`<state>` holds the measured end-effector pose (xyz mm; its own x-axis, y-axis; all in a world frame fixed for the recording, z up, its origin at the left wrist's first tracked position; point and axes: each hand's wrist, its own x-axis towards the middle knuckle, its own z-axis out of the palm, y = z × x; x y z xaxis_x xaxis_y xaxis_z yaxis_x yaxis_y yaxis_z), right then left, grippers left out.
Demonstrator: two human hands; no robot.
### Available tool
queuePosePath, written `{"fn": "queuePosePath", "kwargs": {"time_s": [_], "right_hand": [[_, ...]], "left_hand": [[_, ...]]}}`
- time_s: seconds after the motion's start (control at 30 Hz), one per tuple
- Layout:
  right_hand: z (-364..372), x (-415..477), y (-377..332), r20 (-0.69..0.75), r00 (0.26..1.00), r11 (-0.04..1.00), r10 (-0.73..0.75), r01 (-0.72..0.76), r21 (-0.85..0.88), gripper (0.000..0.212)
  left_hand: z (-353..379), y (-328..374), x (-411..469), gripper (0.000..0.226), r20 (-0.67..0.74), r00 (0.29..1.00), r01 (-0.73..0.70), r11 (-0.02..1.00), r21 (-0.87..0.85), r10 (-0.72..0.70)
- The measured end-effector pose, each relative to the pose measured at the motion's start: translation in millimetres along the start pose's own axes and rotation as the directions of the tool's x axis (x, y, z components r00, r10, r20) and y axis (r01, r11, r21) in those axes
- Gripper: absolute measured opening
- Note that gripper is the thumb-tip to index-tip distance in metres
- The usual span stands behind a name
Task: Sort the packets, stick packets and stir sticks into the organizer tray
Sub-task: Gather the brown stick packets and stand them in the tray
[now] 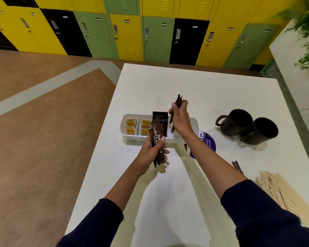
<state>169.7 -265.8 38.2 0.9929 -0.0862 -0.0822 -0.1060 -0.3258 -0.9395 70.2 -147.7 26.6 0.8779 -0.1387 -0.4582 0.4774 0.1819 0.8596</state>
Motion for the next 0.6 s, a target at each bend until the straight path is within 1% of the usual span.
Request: {"fn": "queuePosePath", "kwargs": {"time_s": [0.07,0.2,0.37,0.43,0.5,0.6], "right_hand": [[4.0,-5.1,8.0,0.033,0.999,0.999,-0.005,0.007,-0.048,0.012],[8.2,-10.7,21.7,0.041,0.999,0.993,-0.032,0.036,-0.113,0.009],[6.5,-14.2,28.1,0.067,0.998,0.990,-0.019,0.028,-0.140,0.009],[4.6,-14.0,28.0,0.078,0.997,0.989,0.011,0.000,-0.147,0.016],[2.4,-14.4,29.1,0.091,0.995,0.983,0.036,-0.019,-0.180,0.028],[-4.0,-16.0,26.7,0.111,0.994,0.959,0.000,0.032,-0.283,0.036]], "left_hand": [[-0.9,1.5,3.0,0.031,0.011,1.000,0.000,1.000,-0.001,0.000],[-0.6,2.6,6.7,0.030,0.013,1.000,0.004,1.000,0.000,-0.004],[2.0,0.1,6.5,0.023,0.034,0.999,0.012,1.000,0.003,-0.012],[2.6,-0.3,5.8,0.024,0.041,0.999,0.010,1.000,0.006,-0.010],[2.4,-0.4,6.0,0.026,0.042,0.999,0.012,1.000,0.016,-0.013],[3.5,0.2,5.8,0.025,0.051,0.999,0.011,1.000,0.022,-0.012]]}}
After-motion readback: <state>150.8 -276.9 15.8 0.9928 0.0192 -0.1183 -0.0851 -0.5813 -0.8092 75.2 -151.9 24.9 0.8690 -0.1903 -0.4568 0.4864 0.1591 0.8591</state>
